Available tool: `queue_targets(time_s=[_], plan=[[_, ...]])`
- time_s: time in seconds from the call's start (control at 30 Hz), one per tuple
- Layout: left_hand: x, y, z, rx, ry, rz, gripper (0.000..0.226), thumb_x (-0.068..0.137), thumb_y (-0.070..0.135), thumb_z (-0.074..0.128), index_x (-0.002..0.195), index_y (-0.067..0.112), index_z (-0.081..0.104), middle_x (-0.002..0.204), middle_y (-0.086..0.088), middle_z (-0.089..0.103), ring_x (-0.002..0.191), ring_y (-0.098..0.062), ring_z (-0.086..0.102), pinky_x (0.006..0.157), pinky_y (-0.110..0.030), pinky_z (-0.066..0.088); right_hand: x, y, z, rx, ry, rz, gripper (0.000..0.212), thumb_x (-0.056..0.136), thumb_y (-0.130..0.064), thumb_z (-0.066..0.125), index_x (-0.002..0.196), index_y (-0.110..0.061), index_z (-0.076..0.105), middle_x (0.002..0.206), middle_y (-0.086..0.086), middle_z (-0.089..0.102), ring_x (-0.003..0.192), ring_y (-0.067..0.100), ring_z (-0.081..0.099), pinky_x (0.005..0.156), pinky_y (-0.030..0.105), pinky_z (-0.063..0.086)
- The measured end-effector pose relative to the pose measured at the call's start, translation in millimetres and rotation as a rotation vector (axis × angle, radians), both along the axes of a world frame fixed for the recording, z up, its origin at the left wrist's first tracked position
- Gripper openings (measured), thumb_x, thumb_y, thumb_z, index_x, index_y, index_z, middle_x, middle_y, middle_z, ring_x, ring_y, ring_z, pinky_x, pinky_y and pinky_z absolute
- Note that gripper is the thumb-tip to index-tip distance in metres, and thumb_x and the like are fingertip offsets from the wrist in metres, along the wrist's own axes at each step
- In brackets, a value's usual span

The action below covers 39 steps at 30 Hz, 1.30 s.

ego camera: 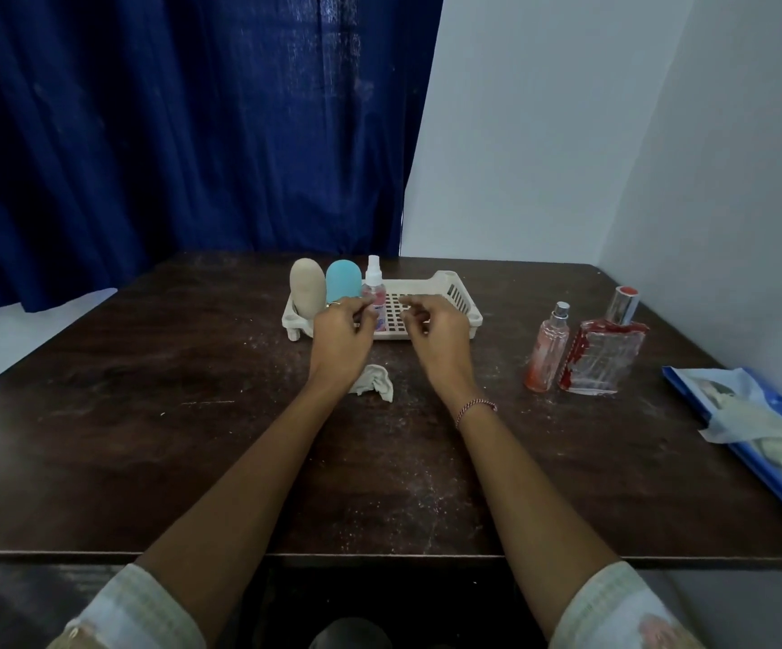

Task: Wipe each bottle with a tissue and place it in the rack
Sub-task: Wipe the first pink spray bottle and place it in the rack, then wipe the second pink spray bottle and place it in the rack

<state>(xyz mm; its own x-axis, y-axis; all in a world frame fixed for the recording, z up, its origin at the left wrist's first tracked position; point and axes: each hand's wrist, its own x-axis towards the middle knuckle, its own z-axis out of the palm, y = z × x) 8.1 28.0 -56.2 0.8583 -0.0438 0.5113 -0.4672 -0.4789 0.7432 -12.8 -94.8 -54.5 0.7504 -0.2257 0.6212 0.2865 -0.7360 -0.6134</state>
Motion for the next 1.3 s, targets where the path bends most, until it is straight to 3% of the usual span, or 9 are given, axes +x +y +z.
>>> queue_targets(time_s=[0.27,0.47,0.6,0.7,0.8,0.93,1.07,1.2,1.3], plan=[[-25.8,-51.4,28.6,-0.117,0.032,-0.162,0.028,0.092,0.019,0.057,0.119,0.012,0.064,0.105,-0.006,0.071,0.094,-0.012,0.066,0.095,-0.038,0.050,-49.5,-49.9,42.7,-0.144,-0.252,-0.201,0.021,0.092,-0.006,0.053,0.109,-0.003,0.065,0.100,0.010,0.061,0.095,0.020,0.056,0.083,0.027,0.048],[-52.8,-111.4,45.8,0.025,-0.016,-0.319,0.028,0.090,0.009,0.059,0.118,0.005,0.064,0.110,-0.008,0.068,0.094,-0.010,0.062,0.077,-0.005,0.041,-77.4,-106.1,69.6,-0.403,-0.053,-0.427,0.023,0.091,0.001,0.051,0.110,0.001,0.064,0.108,0.018,0.063,0.104,0.030,0.051,0.087,0.034,0.045],[-59.2,-139.3,43.2,0.080,0.041,-0.382,0.030,0.085,0.002,0.061,0.114,0.004,0.066,0.108,-0.011,0.070,0.100,-0.020,0.065,0.089,-0.026,0.050,-83.3,-116.4,68.5,-0.552,0.174,-0.415,0.016,0.089,-0.003,0.055,0.098,0.000,0.068,0.099,0.016,0.066,0.093,0.028,0.058,0.081,0.031,0.047],[-58.8,-149.8,40.2,0.153,0.052,-0.358,0.018,0.085,0.007,0.061,0.099,0.002,0.070,0.096,-0.014,0.071,0.091,-0.026,0.065,0.080,-0.038,0.052,-82.2,-116.0,66.5,-0.469,0.276,-0.407,0.015,0.090,-0.003,0.055,0.096,-0.002,0.068,0.096,0.014,0.068,0.086,0.024,0.062,0.073,0.025,0.042],[-52.4,-149.5,35.9,0.179,0.048,-0.317,0.014,0.088,0.011,0.057,0.089,0.003,0.069,0.090,-0.015,0.071,0.087,-0.028,0.065,0.075,-0.038,0.050,-80.6,-110.6,62.3,-0.410,0.214,-0.367,0.018,0.089,-0.002,0.055,0.100,-0.003,0.069,0.099,0.014,0.068,0.090,0.024,0.063,0.080,0.027,0.045],[-41.1,-128.6,40.5,0.180,0.011,-0.308,0.016,0.089,0.015,0.058,0.095,0.005,0.070,0.093,-0.013,0.072,0.089,-0.026,0.066,0.078,-0.038,0.051,-73.8,-98.9,61.5,-0.234,0.100,-0.282,0.022,0.088,-0.009,0.060,0.109,-0.010,0.068,0.107,0.007,0.070,0.096,0.016,0.064,0.089,0.021,0.044],[-25.8,-91.0,48.7,0.157,-0.069,-0.285,0.022,0.090,0.023,0.061,0.103,0.008,0.071,0.096,-0.008,0.073,0.090,-0.018,0.067,0.079,-0.032,0.052,-56.5,-76.8,60.9,0.017,-0.035,-0.090,0.019,0.083,-0.008,0.067,0.101,-0.011,0.072,0.095,0.002,0.072,0.079,0.002,0.061,0.076,0.004,0.042],[-5.2,-48.1,54.6,0.066,-0.079,-0.227,0.030,0.088,0.023,0.064,0.114,0.007,0.067,0.104,-0.005,0.071,0.095,-0.012,0.065,0.083,-0.022,0.051,-38.2,-46.7,51.8,0.391,-0.243,0.103,0.014,0.086,-0.010,0.064,0.097,-0.016,0.070,0.090,-0.003,0.070,0.078,0.009,0.065,0.070,0.017,0.053],[12.0,-19.0,53.3,-0.013,-0.088,-0.176,0.031,0.088,0.022,0.064,0.116,0.008,0.066,0.108,-0.004,0.070,0.096,-0.011,0.065,0.087,-0.027,0.053,-26.1,-31.8,31.5,0.400,-0.238,0.163,0.012,0.088,-0.013,0.062,0.097,-0.016,0.069,0.083,-0.003,0.068,0.071,0.012,0.063,0.062,0.022,0.053]])
